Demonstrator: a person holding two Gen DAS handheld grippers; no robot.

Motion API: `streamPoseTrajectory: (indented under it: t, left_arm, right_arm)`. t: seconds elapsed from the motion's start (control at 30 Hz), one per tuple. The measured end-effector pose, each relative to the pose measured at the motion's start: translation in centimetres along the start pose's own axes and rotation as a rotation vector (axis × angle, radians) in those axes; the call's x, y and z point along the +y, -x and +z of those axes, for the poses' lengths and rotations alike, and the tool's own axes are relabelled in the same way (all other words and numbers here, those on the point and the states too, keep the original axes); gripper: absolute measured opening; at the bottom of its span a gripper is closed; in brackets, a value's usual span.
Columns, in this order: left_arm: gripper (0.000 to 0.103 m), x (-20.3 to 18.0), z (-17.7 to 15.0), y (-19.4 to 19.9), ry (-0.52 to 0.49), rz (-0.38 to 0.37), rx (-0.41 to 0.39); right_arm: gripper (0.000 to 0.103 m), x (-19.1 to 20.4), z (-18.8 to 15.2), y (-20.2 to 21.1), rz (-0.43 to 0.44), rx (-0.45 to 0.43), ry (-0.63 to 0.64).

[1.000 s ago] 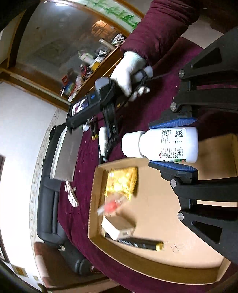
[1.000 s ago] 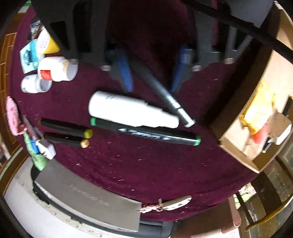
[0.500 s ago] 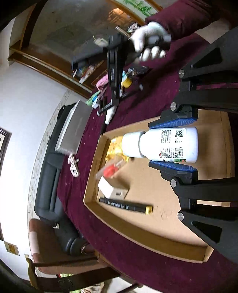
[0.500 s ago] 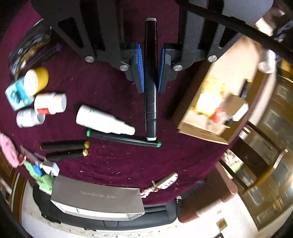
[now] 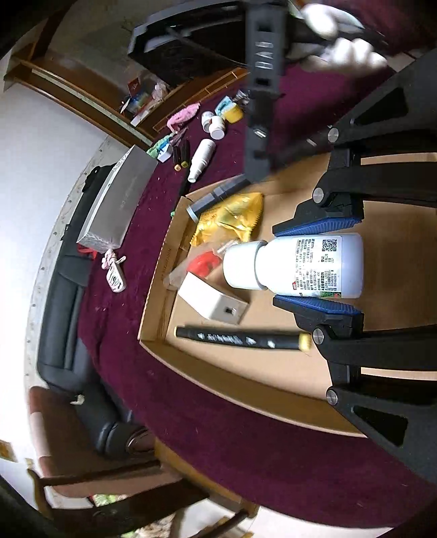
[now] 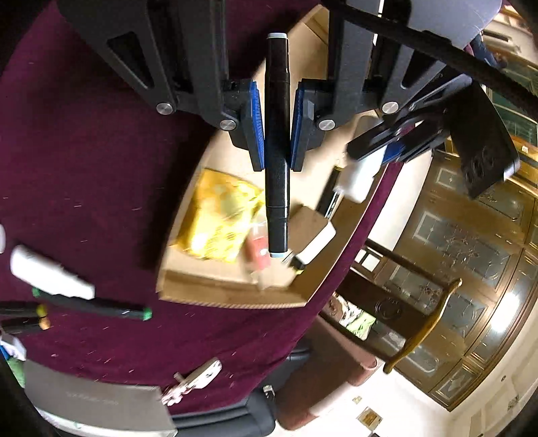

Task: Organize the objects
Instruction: 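Carry the bottle and marker over the box and lower them inside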

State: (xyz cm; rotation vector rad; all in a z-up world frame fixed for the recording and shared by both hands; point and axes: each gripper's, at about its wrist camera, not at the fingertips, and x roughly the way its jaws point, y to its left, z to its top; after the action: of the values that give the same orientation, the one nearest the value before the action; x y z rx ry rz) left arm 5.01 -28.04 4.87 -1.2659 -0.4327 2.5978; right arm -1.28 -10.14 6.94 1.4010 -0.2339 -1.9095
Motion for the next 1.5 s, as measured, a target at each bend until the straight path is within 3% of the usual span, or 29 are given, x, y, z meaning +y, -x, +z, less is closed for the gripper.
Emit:
streamPoseTrajectory:
  t: [0.2, 0.4, 1.0, 1.2, 1.5]
  left_arm:
    - [0.029, 0.4, 2.1, -2.3, 0.010, 0.012, 0.033]
    - [0.029, 2.2, 3.8, -3.7, 0.049, 0.080, 0.044]
    - [0.029, 2.2, 3.2, -4.7, 0.022, 0.100, 0.116]
    - [0.031, 2.7, 3.3, -3.4, 0.079, 0.079, 0.075]
    - [0.039, 2.2, 2.4, 1.1, 0.145, 0.031, -0.035]
  right_arm:
    - [0.013, 0.7, 0.7, -2.4, -0.012, 0.017, -0.023]
    - [0.013, 0.1, 1.6, -3.6, -0.022, 0.022, -0.056]
    - [0.013, -0.1, 2.2, -5.9, -0.064, 0.035, -0.063]
    - [0.013, 0.1, 1.9, -6.1, -0.075, 0.022, -0.055]
    - [0.031, 2.5, 1.1, -2.7, -0.105, -0.075, 0.033]
